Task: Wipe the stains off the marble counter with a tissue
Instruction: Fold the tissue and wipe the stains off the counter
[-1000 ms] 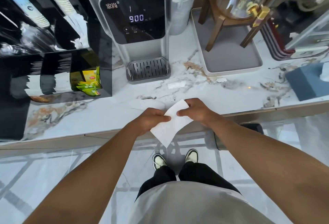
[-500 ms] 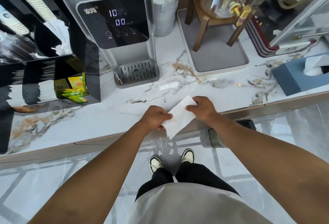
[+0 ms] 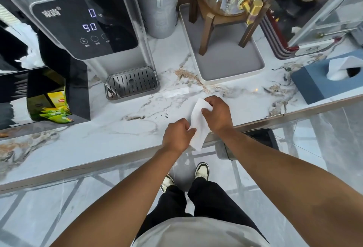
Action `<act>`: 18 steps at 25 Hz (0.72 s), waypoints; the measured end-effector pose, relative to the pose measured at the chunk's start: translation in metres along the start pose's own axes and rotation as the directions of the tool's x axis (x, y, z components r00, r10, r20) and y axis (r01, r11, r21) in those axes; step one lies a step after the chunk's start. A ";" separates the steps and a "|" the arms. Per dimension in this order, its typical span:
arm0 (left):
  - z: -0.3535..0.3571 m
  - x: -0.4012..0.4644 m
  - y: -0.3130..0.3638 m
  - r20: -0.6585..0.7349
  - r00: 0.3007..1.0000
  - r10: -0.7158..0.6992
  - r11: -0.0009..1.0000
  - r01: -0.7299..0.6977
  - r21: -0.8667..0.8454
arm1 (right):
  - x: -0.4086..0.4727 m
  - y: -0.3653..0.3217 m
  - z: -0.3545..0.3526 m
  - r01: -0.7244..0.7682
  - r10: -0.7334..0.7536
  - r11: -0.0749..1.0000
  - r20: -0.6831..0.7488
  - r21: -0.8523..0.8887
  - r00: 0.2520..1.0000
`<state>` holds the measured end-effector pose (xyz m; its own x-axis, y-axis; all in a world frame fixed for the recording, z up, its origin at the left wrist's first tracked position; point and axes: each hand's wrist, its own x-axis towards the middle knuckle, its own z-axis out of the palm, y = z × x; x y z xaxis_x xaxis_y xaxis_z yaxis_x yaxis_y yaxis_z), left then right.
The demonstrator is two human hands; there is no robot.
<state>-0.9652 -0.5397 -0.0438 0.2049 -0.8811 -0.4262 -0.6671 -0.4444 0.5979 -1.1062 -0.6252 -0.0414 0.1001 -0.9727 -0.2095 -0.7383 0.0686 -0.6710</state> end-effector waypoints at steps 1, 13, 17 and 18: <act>0.003 0.002 0.001 -0.021 1.000 0.008 0.998 -0.007 0.057 | 0.003 0.001 0.002 0.012 -0.012 1.000 -0.005 0.013 1.000; 0.025 0.013 0.004 -0.184 0.982 0.049 0.989 -0.022 0.148 | -0.031 0.014 0.028 0.280 -0.278 0.922 0.046 -0.267 0.959; 0.016 0.002 0.000 -0.188 0.978 0.086 0.990 -0.063 0.123 | -0.023 0.006 0.028 0.323 -0.293 0.923 0.159 -0.212 0.943; 0.011 -0.003 -0.005 -0.218 0.969 0.119 0.989 -0.096 0.116 | -0.021 0.004 0.028 0.340 -0.309 0.919 0.171 -0.201 0.936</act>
<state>-0.9699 -0.5326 -0.0528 0.2755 -0.9417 -0.1933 -0.7619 -0.3365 0.5535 -1.0924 -0.5983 -0.0595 0.4360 -0.8931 -0.1106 -0.7781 -0.3124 -0.5450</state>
